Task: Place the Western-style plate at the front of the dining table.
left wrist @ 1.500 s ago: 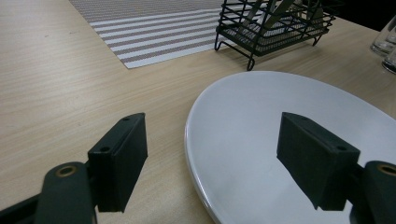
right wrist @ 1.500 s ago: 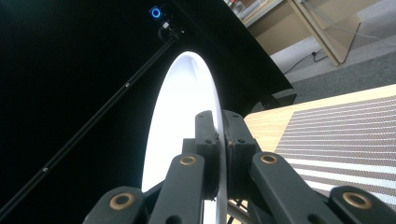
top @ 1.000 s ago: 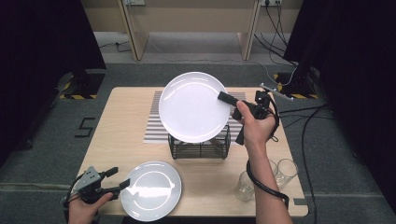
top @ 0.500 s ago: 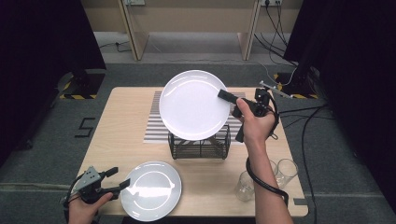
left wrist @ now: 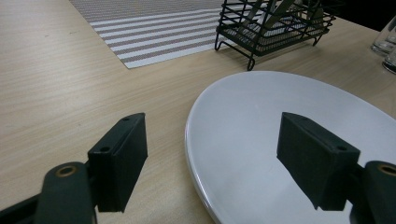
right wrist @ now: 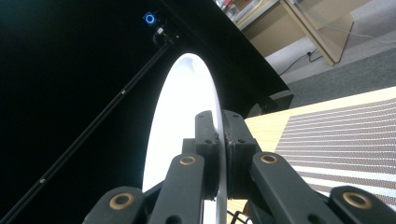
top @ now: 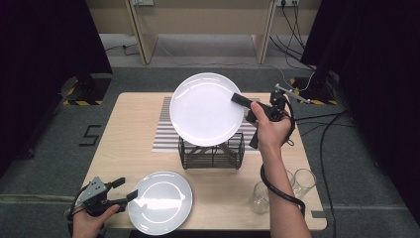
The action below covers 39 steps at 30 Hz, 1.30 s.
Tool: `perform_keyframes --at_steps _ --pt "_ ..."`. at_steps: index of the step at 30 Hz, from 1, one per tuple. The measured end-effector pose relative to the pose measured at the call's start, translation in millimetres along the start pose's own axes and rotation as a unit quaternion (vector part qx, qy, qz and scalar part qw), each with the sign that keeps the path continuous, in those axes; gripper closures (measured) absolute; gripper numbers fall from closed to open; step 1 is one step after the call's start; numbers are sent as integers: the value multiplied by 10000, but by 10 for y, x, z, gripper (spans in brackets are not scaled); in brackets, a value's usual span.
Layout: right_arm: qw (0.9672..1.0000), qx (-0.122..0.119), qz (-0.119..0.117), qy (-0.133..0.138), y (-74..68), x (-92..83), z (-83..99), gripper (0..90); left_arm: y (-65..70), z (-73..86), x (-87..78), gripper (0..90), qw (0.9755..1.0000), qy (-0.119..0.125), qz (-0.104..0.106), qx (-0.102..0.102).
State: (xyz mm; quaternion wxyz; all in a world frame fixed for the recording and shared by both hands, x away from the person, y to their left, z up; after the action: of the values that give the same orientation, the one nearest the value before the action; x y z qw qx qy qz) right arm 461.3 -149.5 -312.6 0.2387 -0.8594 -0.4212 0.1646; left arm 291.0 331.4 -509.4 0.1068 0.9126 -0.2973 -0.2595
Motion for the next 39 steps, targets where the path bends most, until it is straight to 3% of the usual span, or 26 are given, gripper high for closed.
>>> perform_keyframes --at_steps 39 --pt "9997 180 133 -1 121 93 -70 862 -1 3 0 241 10000 -5 1 2"
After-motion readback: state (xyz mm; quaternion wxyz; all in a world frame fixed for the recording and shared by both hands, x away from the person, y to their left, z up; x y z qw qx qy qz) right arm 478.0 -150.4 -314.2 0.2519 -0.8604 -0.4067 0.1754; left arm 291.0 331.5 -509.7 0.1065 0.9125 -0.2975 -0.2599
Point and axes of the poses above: each handheld gripper's, and its own axes: x roughly forward along the jaws, z roughly out of its underside, y roughly to its right, the point moved 1 cm from there along x, roughly forward along the jaws, and after that the axes turned 14 degrees about -x, right-handed, at the moved point
